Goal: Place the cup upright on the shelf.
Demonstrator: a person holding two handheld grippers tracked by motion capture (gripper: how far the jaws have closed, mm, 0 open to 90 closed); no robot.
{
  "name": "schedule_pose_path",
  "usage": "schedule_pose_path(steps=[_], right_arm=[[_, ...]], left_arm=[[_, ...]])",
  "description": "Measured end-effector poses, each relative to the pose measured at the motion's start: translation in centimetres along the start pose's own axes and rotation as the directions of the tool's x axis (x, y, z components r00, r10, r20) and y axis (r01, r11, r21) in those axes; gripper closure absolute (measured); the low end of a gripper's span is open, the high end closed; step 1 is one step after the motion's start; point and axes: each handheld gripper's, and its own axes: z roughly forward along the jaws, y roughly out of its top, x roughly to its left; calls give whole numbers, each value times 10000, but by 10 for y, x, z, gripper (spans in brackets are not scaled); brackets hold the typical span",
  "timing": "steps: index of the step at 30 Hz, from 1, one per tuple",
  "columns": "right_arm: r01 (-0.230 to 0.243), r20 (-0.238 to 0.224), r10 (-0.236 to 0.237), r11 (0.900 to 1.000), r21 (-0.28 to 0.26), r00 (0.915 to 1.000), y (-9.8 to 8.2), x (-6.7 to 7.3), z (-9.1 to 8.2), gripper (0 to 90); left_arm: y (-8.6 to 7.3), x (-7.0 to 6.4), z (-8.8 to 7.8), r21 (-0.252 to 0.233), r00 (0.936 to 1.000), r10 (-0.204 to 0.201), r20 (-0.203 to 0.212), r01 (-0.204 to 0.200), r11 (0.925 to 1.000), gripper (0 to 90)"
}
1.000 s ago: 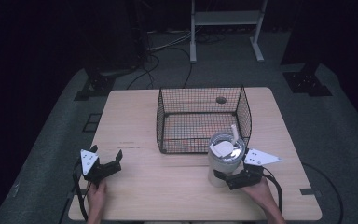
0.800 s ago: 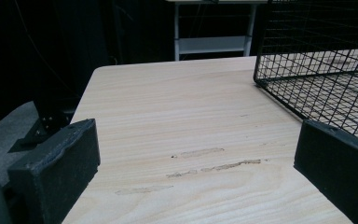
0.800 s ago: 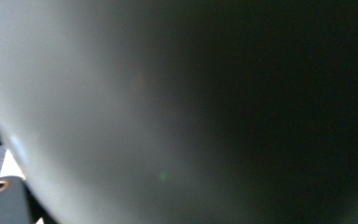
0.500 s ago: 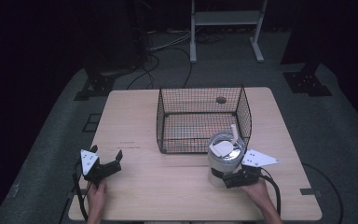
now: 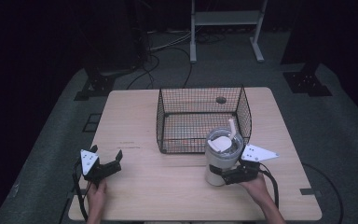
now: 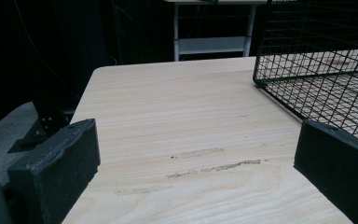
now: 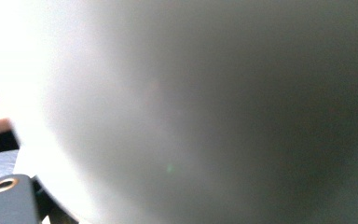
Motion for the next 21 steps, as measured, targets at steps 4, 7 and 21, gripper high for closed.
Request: schedule_pose_path(steps=[4, 7, 21], right_arm=[[234, -308, -239, 9996, -176, 9992, 22, 0, 2, 76], [355, -534, -367, 9991, -239, 9979, 42, -2, 6, 76], [804, -793, -846, 9952, -551, 9933, 110, -31, 33, 76]], left_arm=[[0, 0, 0, 8, 10000, 8, -6, -8, 10000, 0], [0, 0, 0, 3, 10000, -37, -10, 37, 10000, 0], [0, 0, 0, -72, 10000, -54, 3, 54, 10000, 0]])
